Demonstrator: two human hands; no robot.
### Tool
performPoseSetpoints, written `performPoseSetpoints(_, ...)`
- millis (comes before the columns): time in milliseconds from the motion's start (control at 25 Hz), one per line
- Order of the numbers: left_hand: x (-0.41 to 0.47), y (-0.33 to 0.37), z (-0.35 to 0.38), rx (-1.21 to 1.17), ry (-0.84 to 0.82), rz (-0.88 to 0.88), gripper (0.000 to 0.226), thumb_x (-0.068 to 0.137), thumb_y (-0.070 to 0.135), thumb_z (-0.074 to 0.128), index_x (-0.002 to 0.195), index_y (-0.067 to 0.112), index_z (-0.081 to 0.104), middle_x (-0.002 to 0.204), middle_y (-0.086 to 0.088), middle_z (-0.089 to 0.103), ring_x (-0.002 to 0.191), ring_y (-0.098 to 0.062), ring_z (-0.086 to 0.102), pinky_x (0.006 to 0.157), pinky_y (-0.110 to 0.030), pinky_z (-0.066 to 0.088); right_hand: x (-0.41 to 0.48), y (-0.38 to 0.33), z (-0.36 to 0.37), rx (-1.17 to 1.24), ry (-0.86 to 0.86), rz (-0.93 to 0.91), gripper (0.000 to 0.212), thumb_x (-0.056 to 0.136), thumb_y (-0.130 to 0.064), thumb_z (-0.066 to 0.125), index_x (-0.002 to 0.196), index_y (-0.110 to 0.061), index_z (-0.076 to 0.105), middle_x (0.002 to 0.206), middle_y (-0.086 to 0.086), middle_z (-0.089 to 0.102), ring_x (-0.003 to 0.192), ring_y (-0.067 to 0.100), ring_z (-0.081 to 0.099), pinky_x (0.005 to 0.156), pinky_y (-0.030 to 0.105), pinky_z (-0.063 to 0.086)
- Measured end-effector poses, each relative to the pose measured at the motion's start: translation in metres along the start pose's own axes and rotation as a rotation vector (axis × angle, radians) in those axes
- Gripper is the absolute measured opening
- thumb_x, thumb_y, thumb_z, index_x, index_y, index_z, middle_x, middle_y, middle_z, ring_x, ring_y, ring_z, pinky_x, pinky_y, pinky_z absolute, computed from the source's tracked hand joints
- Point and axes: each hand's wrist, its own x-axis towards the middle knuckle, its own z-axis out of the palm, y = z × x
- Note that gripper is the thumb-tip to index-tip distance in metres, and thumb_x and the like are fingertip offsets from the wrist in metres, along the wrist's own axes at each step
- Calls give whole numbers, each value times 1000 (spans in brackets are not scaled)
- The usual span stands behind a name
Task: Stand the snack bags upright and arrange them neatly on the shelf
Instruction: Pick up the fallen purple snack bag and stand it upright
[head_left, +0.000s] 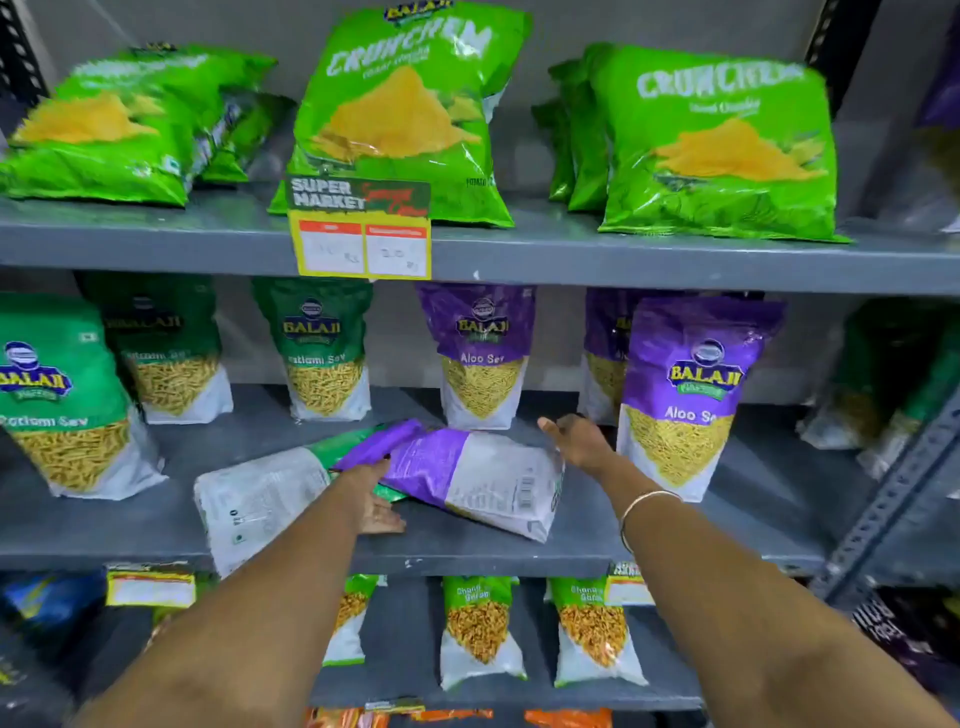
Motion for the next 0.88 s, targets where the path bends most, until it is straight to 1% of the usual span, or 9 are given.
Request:
performPoseSetpoints(120,7,3,17,-91,57,43,66,95,33,45,139,-13,27,144,-30,37,133,-41,41,110,-51,35,21,7,-2,191,-227,89,56,91,-48,41,98,3,62,89,11,56,88,23,53,80,31,41)
performPoseSetpoints(240,16,3,22,-111,94,61,45,96,22,45,128,-9,40,111,-30,55,126,-41,49,111,-49,35,24,2,-7,220,-519,140,34,91,-42,48,76,-11,53,69,2,44,61,11,38,58,21,31)
performPoseSetpoints(320,14,6,22,-115,111,80,26,96,18,44,112,-2,43,86,-23,55,105,-40,59,109,-50,37,30,6,-8,230,-565,157,32,86,-36,59,66,-17,44,60,-2,41,57,9,34,54,21,27)
performPoseSetpoints(400,11,15,22,-112,111,113,20,96,18,45,106,1,44,83,-20,55,84,-34,59,109,-49,37,32,12,-9,247,-578,156,43,69,-45,75,58,-21,40,45,-6,44,53,10,34,54,21,28)
performPoseSetpoints(480,0,28,25,-79,78,149,19,95,22,46,96,3,50,100,-17,61,78,-28,56,111,-45,34,32,15,-11,250,-609,134,61,41,-57,84,55,-21,37,48,-3,36,52,12,31,55,22,29)
performPoseSetpoints(560,-11,47,24,-33,43,193,22,95,25,47,83,7,51,129,-17,54,105,-29,57,110,-42,33,30,11,-15,243,-618,120,55,46,-51,85,60,-19,42,59,1,34,57,13,33,55,25,34)
performPoseSetpoints(640,-23,70,27,-4,12,267,17,94,25,49,91,9,54,137,-14,50,125,-27,50,110,-42,33,27,4,-18,240,-600,86,47,54,-40,83,78,-13,54,68,2,42,65,14,42,60,29,42)
performPoseSetpoints(720,-31,90,34,48,-30,355,15,94,26,48,99,14,55,120,-8,59,106,-24,58,108,-39,35,26,-3,-19,242,-561,64,53,57,-33,83,95,-9,56,81,3,50,76,15,49,58,27,45)
performPoseSetpoints(880,-45,114,60,165,-93,482,18,93,27,50,78,19,50,71,2,67,62,-11,62,73,-19,48,15,-9,-10,437,-403,71,31,70,-6,77,71,-18,49,74,-4,56,66,7,51,41,13,39)
